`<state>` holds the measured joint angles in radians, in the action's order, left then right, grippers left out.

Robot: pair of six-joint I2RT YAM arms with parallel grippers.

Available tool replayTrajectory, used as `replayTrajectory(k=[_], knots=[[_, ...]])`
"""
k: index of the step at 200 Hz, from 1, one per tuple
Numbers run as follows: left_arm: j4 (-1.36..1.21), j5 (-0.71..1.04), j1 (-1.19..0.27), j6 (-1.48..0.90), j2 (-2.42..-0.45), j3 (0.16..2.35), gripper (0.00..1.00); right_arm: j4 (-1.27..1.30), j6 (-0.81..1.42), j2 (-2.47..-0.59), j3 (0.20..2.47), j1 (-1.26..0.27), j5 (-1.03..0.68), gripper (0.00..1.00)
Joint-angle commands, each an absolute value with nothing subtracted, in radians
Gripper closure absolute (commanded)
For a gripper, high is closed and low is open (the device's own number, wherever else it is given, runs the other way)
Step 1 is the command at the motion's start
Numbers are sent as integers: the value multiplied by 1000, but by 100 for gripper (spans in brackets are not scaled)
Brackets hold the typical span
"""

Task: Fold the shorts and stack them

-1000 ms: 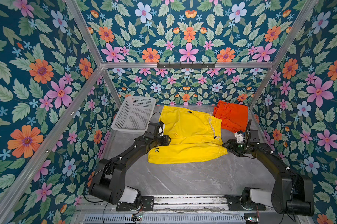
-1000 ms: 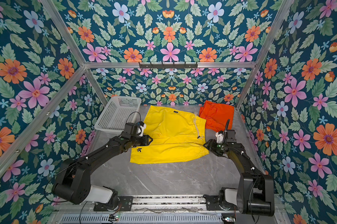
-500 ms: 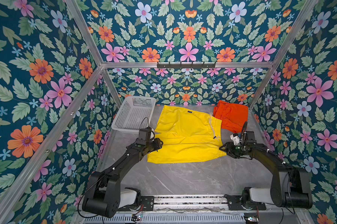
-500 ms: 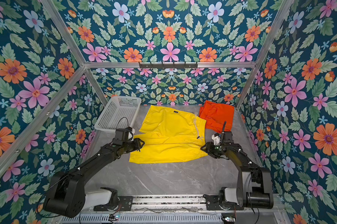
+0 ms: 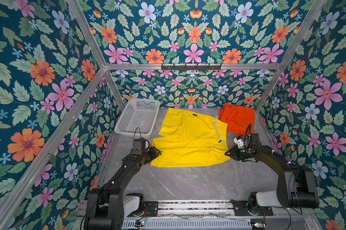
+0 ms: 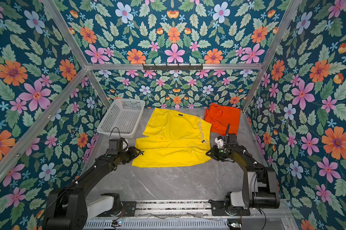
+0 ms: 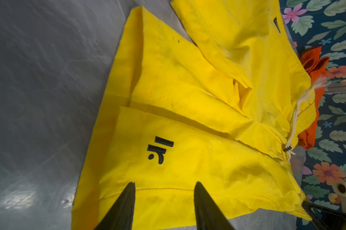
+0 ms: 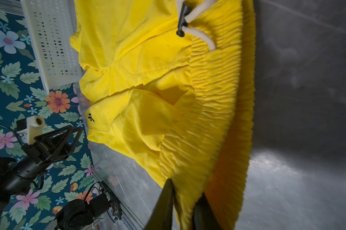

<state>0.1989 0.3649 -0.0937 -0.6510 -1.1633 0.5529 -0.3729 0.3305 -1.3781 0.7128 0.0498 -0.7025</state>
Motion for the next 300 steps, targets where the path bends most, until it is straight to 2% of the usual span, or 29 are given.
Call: replayTrajectory(k=[1, 28, 97, 124, 135, 151, 209, 300], knots=[[231, 359, -66, -659, -1159, 541, 50, -384, 326, -1364, 725, 50, -708, 85], [220, 305, -41, -637, -1140, 527, 50, -383, 331, -1364, 728, 49, -706, 85], [169, 421, -29, -597, -1275, 542, 64, -382, 335, -1361, 730, 49, -709, 85], [158, 444, -29, -597, -1286, 539, 76, -386, 341, -1350, 730, 46, -712, 87], [156, 452, -29, -594, -1287, 540, 88, -386, 346, -1341, 728, 46, -715, 88], [175, 457, -30, -589, -1281, 548, 100, -389, 359, -1318, 724, 44, -718, 89], [391, 365, -29, -507, -1050, 670, 100, -443, 439, -1108, 709, 43, -723, 97], [673, 121, -28, -361, -787, 963, 100, -744, 496, -775, 752, 44, -748, 98]])
